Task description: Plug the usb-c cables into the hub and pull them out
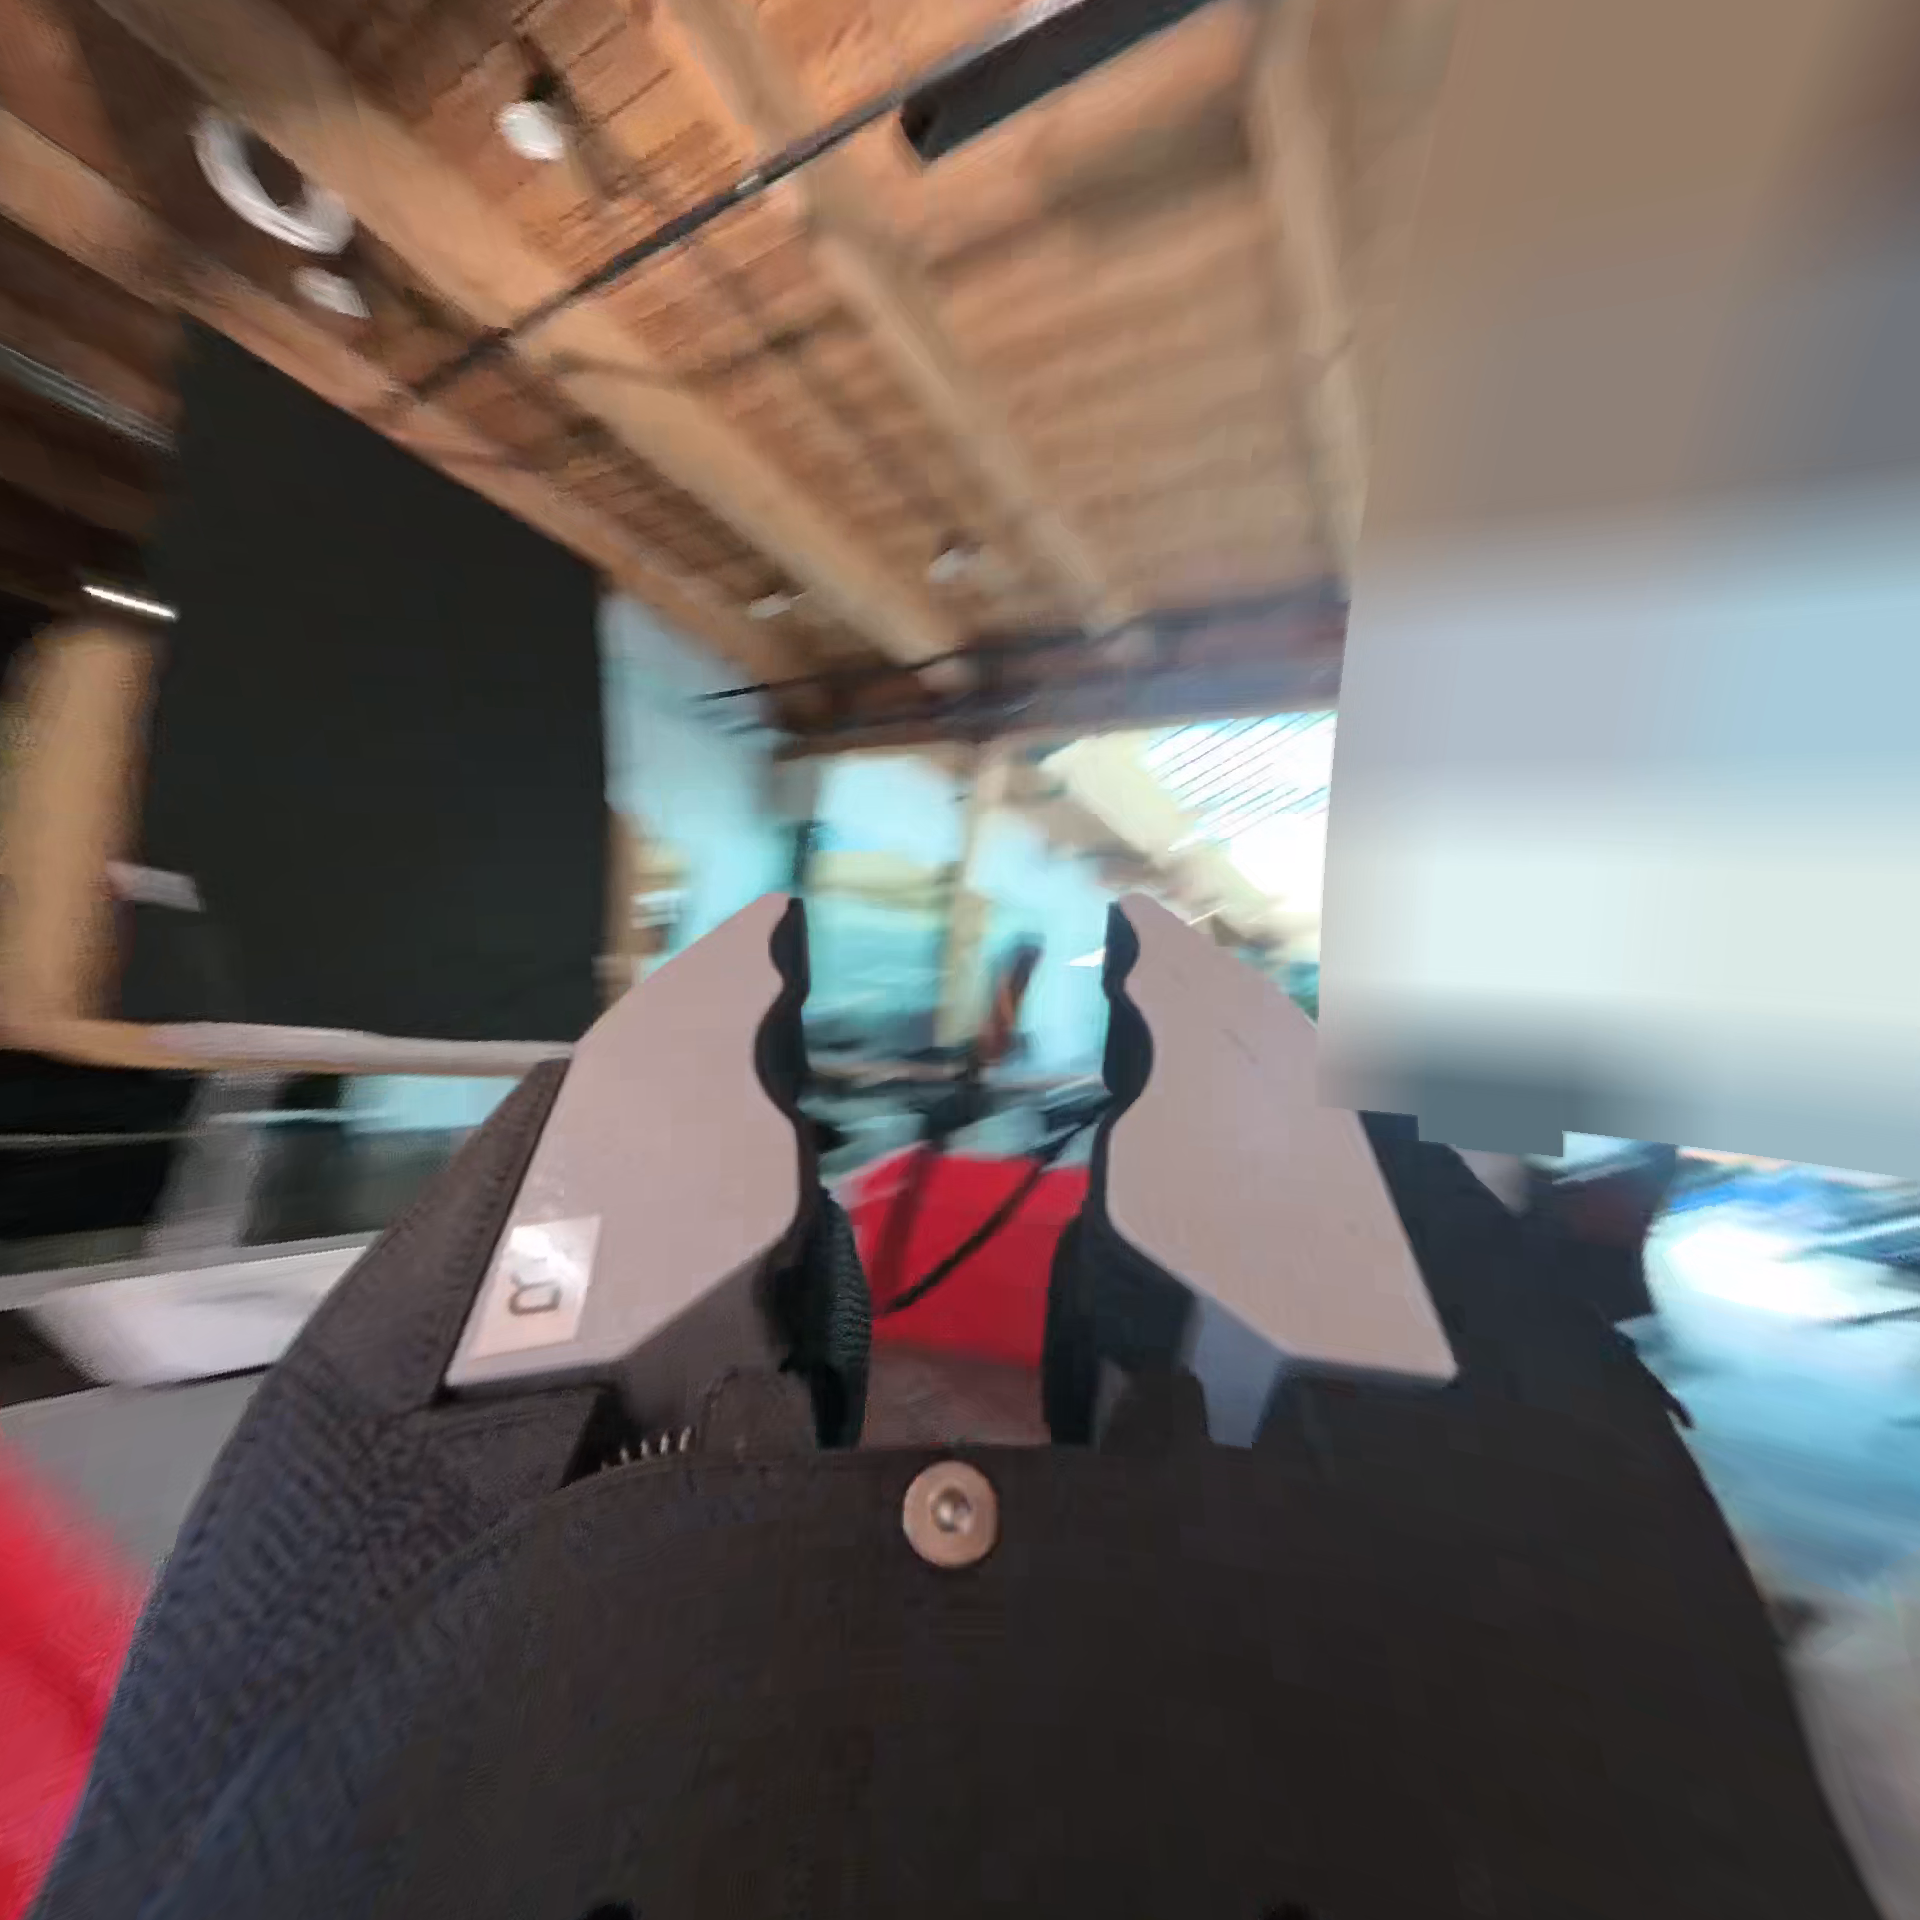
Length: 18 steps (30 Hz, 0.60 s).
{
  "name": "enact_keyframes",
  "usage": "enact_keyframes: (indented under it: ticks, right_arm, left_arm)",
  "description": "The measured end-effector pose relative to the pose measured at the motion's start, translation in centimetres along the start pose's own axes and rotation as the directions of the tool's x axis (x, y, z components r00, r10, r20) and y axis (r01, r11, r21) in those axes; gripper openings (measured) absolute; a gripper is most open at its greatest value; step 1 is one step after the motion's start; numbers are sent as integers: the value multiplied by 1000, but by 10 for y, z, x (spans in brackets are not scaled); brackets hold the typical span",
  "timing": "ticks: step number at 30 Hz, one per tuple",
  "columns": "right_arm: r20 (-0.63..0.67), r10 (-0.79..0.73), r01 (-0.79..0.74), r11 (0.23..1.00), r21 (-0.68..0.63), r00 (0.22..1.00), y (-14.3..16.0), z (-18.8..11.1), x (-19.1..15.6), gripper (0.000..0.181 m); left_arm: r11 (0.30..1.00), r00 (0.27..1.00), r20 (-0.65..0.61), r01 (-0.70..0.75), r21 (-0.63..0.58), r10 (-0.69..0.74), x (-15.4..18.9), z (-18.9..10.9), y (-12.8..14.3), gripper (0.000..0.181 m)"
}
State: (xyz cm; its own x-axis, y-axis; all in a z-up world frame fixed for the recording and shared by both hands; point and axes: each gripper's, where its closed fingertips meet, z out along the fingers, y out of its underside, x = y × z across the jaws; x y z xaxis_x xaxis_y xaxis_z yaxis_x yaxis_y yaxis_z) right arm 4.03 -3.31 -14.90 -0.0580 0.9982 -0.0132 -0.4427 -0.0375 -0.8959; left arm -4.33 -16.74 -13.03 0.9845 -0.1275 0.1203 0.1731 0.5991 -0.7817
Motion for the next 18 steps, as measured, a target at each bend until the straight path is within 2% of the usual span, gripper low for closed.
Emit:
enact_keyframes:
  ticks: [1,2,3,4,5,7,9,11,13,18]
  right_arm:
    - [-65,-234,232,972,-45,970,-6,-1,8,6]
    - [-102,-440,431,897,-101,892,-10,0,13,6]
    - [-107,-598,581,799,-156,794,-12,1,13,6]
    - [-84,-713,687,695,-214,696,-9,3,10,6]
    - [-50,-798,765,591,-256,600,-4,5,6,5]
    - [30,-905,869,398,-295,424,9,7,-8,6]
    - [106,-944,913,268,-307,312,22,9,-21,6]
    - [152,-950,926,216,-309,273,31,10,-28,6]
    - [173,-950,931,200,-304,260,34,10,-31,6]
    - [224,-939,940,195,-281,261,44,13,-43,6]
  left_arm:
    - [984,980,101,-167,-61,173,-8,-4,-4,56]
    - [938,926,158,-326,-117,342,-10,-6,-9,56]
    - [876,862,166,-456,-156,479,-2,-4,-12,55]
    - [819,814,123,-543,-187,568,12,2,-9,51]
    - [783,797,38,-581,-224,602,29,11,4,44]
    - [762,820,-100,-564,-318,564,55,29,40,42]
    - [739,825,-172,-560,-374,538,69,41,70,37]
    - [720,826,-205,-560,-410,525,74,46,88,33]
    - [701,836,-213,-542,-464,505,70,44,99,30]
    - [731,878,-207,-475,-490,432,66,41,104,25]
